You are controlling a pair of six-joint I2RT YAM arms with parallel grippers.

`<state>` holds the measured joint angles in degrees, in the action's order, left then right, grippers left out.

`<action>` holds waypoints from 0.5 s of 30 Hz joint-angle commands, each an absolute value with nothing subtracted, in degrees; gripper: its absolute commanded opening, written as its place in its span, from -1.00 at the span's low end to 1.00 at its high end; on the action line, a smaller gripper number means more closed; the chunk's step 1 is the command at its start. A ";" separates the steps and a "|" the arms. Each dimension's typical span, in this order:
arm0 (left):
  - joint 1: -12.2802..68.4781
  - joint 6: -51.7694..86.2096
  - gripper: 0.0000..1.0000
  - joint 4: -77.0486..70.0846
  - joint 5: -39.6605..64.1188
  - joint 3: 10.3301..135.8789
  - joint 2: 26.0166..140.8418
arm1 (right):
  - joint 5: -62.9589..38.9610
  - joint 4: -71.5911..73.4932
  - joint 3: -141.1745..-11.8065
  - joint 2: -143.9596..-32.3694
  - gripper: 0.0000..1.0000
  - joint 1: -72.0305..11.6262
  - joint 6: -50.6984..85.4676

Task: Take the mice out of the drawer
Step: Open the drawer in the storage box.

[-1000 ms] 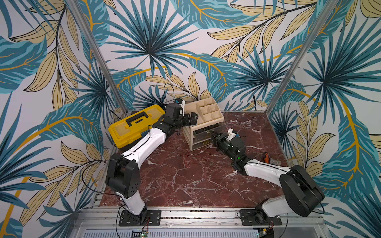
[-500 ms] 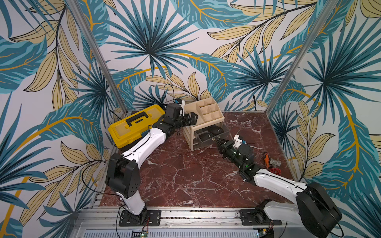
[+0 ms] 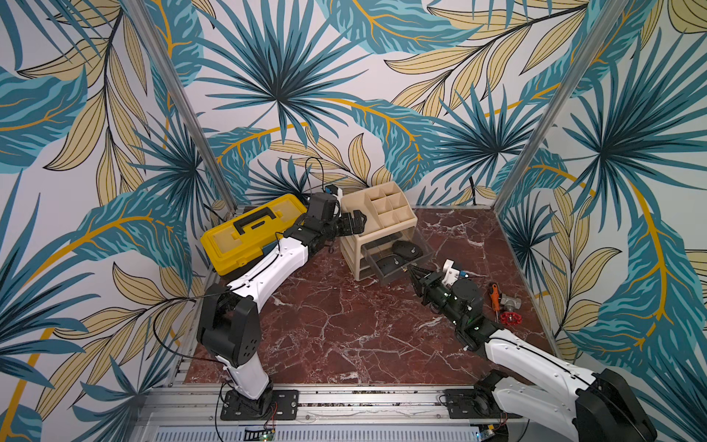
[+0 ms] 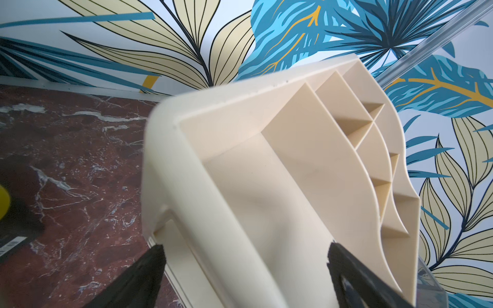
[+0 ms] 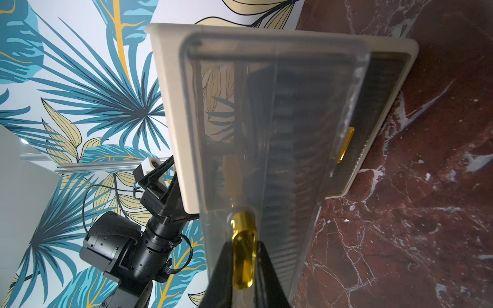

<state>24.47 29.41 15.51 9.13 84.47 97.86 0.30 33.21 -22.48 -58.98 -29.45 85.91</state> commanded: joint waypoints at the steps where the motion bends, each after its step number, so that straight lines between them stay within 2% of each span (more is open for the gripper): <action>1: 24.59 28.77 0.96 17.77 8.26 88.09 97.74 | 1.86 29.44 -20.43 -58.09 -0.74 -29.38 85.35; 10: 24.47 27.10 0.98 21.42 8.02 91.42 96.80 | 1.68 29.38 -20.04 -57.91 -0.69 -29.38 85.58; 15: 24.43 22.54 1.00 26.15 8.29 94.94 94.97 | 1.14 29.35 -20.71 -57.88 -0.36 -29.43 84.78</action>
<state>24.45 26.52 22.55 8.56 90.30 97.76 0.45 31.99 -21.87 -58.17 -29.43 85.76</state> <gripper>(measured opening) 0.998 0.306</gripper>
